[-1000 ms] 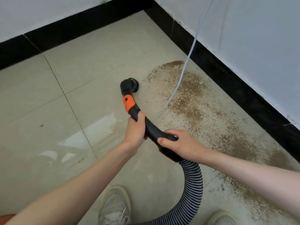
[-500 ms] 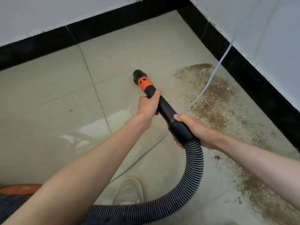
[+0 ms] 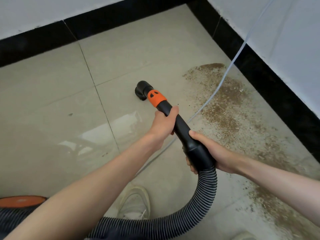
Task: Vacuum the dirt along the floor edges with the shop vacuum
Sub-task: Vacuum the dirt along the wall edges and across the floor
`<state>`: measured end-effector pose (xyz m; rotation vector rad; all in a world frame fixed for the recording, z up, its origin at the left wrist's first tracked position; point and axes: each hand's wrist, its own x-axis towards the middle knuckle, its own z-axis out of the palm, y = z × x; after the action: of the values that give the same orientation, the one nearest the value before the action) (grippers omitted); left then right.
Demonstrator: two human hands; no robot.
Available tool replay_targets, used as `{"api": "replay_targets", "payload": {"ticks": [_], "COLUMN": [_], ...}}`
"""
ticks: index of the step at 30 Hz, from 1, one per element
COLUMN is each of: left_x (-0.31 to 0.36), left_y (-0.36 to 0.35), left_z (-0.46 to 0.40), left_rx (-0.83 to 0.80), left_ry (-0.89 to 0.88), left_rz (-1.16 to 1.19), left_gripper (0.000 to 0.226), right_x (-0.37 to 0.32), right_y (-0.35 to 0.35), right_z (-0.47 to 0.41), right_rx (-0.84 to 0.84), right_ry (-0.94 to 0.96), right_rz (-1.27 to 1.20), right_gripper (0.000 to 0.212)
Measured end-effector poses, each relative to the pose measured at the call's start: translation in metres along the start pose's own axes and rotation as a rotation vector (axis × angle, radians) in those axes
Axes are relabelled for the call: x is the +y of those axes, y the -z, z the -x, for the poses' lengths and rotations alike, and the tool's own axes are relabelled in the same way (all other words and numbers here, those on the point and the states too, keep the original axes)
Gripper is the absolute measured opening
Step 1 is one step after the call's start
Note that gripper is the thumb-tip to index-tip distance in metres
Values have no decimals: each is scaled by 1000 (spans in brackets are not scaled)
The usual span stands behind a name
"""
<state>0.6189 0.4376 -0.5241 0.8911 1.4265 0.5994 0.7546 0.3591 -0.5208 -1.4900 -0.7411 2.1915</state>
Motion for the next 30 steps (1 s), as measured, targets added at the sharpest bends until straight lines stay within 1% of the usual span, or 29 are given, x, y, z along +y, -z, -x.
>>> {"api": "replay_targets", "payload": {"ticks": [3, 5, 8, 11, 13, 16, 19, 21, 23, 27, 30], "left_x": [11, 12, 6, 3, 5, 8, 5, 0, -4, 2, 11], "left_y": [1, 2, 3, 2, 1, 1, -2, -4, -5, -14, -20], "left_z": [-8, -10, -7, -3, -4, -9, -10, -11, -12, -18, -30], "left_rx": [-71, -96, -124, -67, 16, 95, 49, 4, -52, -152, -183], "left_ry": [1, 7, 16, 61, 104, 102, 65, 64, 70, 45, 57], "left_rz": [-7, 32, 91, 115, 64, -54, -123, -122, -75, 78, 164], "left_gripper": [26, 26, 25, 23, 35, 48, 52, 53, 51, 25, 25], "right_x": [-7, -7, -3, 3, 7, 14, 16, 16, 16, 5, -9], "right_y": [-6, -10, -12, -12, -11, -9, -6, -7, -11, -11, -4], "right_z": [-3, -5, -7, -6, -1, 6, 9, 7, 6, 6, 1], "right_rx": [165, 249, 339, 374, 411, 402, 384, 366, 357, 444, 495], "right_ry": [133, 230, 327, 375, 375, 340, 304, 288, 289, 304, 297], "right_rz": [57, 84, 265, 426, 551, 623, 607, 518, 438, 611, 701], "right_gripper": [45, 35, 31, 33, 35, 36, 37, 38, 36, 34, 35]}}
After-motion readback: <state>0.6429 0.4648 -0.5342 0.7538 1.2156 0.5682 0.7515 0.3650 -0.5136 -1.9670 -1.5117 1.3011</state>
